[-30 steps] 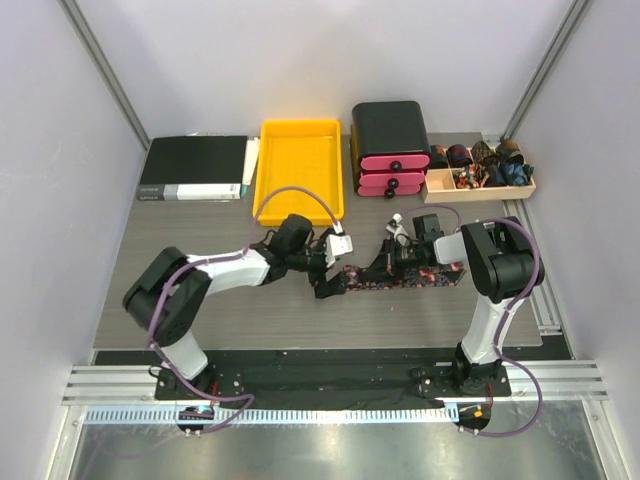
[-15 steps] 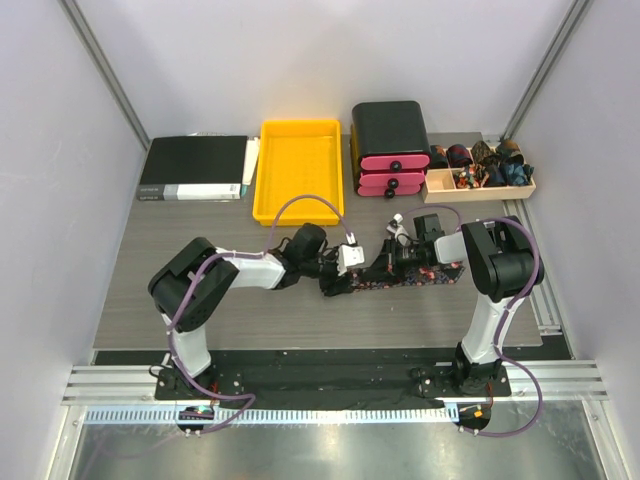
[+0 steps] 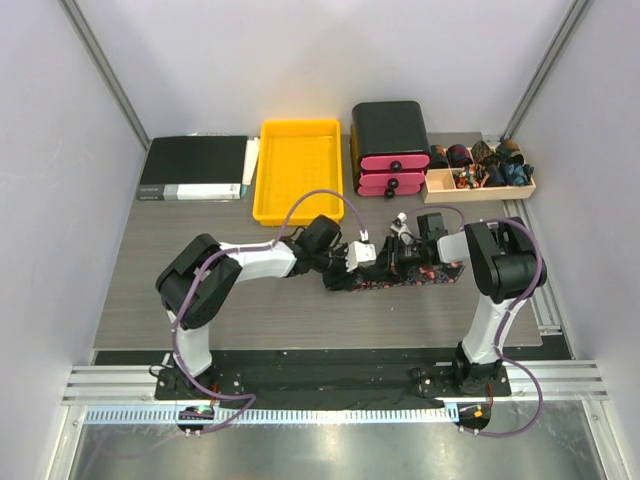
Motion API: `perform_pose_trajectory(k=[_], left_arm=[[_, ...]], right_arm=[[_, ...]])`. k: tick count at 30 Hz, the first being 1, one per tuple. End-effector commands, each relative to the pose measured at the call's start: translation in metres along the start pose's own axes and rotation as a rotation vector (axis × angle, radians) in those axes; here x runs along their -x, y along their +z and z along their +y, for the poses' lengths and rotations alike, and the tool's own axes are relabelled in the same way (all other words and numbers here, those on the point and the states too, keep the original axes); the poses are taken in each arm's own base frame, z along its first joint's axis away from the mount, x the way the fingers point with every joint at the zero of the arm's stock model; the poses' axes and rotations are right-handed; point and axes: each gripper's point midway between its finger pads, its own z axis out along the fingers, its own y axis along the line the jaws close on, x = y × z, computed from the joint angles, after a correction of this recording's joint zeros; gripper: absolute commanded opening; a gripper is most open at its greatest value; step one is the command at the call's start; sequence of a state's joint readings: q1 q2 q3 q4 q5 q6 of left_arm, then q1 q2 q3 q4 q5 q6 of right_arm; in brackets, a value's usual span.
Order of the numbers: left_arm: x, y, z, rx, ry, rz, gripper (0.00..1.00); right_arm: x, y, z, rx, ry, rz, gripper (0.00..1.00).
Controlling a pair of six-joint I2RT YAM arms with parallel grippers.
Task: Roll the ties
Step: Roll the tie at the center of the board.
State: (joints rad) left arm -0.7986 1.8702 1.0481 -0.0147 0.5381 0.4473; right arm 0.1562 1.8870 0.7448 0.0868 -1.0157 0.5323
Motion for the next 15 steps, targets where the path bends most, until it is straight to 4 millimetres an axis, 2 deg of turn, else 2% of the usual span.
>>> perform_pose_trajectory(k=[1,7,13,15], left_arm=[[-0.029,-0.007,-0.012,-0.052,-0.043,0.17,0.27],[-0.037,-0.011,-0.011,-0.078,-0.056,0.268,0.27],[-0.043,-0.014,-0.009,-0.083,-0.079,0.354,0.28],[-0.045,-0.012,-0.009,-0.086,-0.087,0.376,0.29]], right_arm=[[0.029,-0.02,0.011,-0.029,-0.058,-0.086,0.28],[0.024,-0.04,0.025,-0.017,-0.083,-0.05,0.36],[0.017,-0.035,0.038,0.033,-0.077,-0.047,0.48],[0.007,-0.03,0.037,0.04,-0.031,-0.036,0.48]])
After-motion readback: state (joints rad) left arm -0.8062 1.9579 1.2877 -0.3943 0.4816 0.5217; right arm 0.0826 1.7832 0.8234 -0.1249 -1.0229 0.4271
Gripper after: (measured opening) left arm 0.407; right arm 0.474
